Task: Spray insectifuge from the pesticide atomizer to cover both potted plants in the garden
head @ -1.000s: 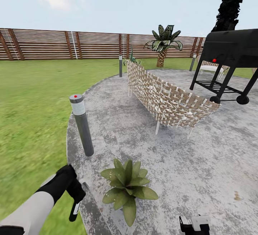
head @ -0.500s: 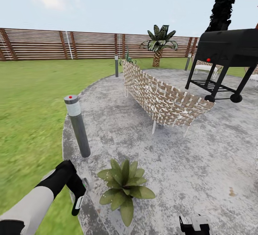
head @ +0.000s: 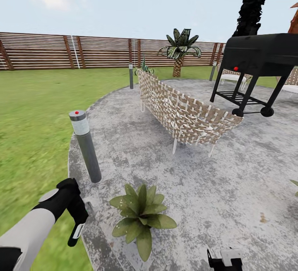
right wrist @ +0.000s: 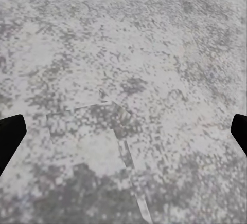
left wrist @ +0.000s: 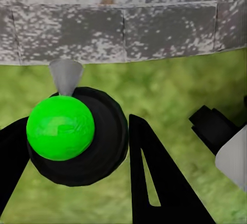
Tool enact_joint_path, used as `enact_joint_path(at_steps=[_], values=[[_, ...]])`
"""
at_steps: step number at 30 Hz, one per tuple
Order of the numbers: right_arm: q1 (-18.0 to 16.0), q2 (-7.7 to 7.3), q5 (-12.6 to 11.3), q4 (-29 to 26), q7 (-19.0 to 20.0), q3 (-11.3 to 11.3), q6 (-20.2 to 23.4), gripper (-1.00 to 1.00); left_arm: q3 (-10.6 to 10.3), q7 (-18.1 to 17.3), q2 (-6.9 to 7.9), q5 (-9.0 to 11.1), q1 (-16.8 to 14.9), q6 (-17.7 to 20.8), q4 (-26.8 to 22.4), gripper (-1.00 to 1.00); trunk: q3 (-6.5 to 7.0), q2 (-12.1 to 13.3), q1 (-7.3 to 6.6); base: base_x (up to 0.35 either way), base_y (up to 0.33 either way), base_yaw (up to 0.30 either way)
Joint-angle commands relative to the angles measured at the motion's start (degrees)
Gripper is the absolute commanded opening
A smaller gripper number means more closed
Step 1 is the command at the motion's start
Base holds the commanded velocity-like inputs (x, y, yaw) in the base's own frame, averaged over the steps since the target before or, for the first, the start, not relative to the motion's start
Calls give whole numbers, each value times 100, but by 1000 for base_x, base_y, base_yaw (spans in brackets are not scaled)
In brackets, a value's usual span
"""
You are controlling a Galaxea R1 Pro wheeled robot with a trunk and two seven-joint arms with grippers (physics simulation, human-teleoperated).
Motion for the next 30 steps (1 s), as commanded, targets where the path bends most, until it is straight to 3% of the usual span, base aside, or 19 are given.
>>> enact_joint_path(at_steps=[1,9,12,15,18,22,26,27,30], values=[[-5,-1,61,9,-42,-22,-17,100,-24,-29,4,-6,-2,56,-4,-100,-5,-2,-1,67,36,0],[-5,-1,60,9,-51,-23,-17,100,-30,-12,-14,2,6,39,61,-100,-5,-2,-1,126,93,0],[-5,-1,60,9,-51,-22,-17,100,-16,368,19,21,2,39,67,-100,-5,-2,-1,1,1,0],[-5,-1,60,9,-51,-23,-17,100,-20,428,-10,51,5,39,68,-100,-5,-2,-1,0,0,0],[-5,-1,60,9,-51,-23,-17,100,-4,581,-264,74,-1,42,61,-100,-5,-2,-1,0,0,0],[-5,-1,60,9,-51,-23,-18,100,36,963,-439,143,-2,94,60,-100,-5,-2,-1,0,0,0],[-5,-1,60,9,-48,-23,-17,100,285,1046,-395,174,56,95,71,-100,-5,-2,-1,0,0,0],[-5,-1,60,9,-48,-23,-17,100,401,1082,-383,177,191,71,72,-100,-5,-2,-1,0,0,0],[-5,-1,62,9,-45,-23,-17,100,473,1227,-395,176,473,52,73,-100,-5,-2,-1,0,0,0]])
